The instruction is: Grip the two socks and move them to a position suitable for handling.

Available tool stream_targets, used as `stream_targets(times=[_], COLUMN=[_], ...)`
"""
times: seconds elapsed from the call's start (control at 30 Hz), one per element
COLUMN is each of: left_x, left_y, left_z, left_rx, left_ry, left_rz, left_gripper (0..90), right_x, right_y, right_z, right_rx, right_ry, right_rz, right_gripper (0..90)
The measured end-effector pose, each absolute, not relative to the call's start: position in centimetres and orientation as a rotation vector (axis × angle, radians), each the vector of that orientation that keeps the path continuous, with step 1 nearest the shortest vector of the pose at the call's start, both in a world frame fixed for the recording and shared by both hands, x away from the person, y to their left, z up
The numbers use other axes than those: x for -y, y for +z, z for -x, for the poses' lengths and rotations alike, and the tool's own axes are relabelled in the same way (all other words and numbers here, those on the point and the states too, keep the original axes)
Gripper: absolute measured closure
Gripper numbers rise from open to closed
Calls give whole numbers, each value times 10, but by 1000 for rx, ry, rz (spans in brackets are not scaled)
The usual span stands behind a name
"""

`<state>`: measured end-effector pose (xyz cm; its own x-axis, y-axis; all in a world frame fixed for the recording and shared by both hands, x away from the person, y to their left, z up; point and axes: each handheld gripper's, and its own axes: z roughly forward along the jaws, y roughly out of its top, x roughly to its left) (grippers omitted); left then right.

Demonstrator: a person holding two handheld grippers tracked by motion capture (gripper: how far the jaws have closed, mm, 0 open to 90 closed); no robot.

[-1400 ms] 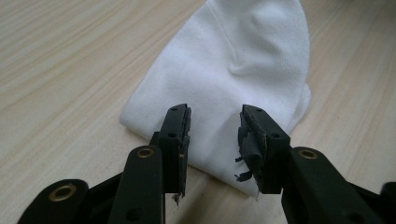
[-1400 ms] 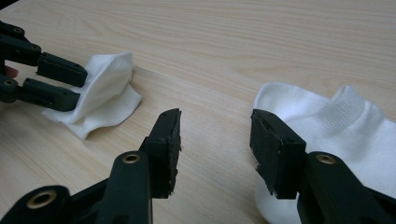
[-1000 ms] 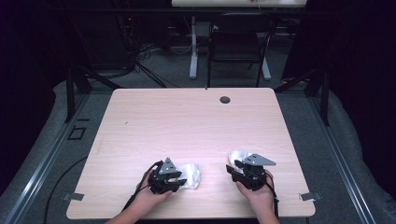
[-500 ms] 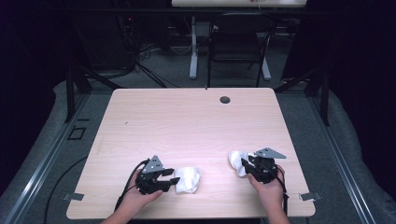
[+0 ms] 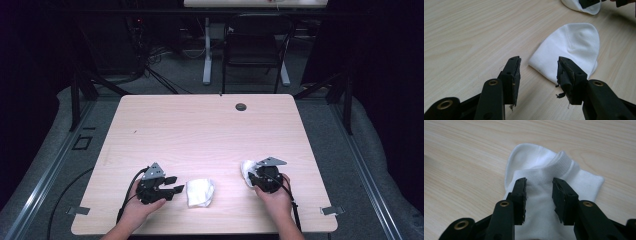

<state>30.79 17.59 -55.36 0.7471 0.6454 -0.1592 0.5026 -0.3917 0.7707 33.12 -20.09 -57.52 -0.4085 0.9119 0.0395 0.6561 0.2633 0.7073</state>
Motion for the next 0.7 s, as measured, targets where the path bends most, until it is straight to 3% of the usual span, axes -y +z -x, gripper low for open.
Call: stream_targets(times=[0.7], left_x=[-178], left_y=[-559], left_z=[-311], left_rx=[-864], left_ry=[213], left_rz=[-2086], left_gripper=[535], right_x=[95], right_y=[-574], right_z=[-376], right_rx=[-2380], right_ry=[992], right_rz=[-1225], right_gripper=[682])
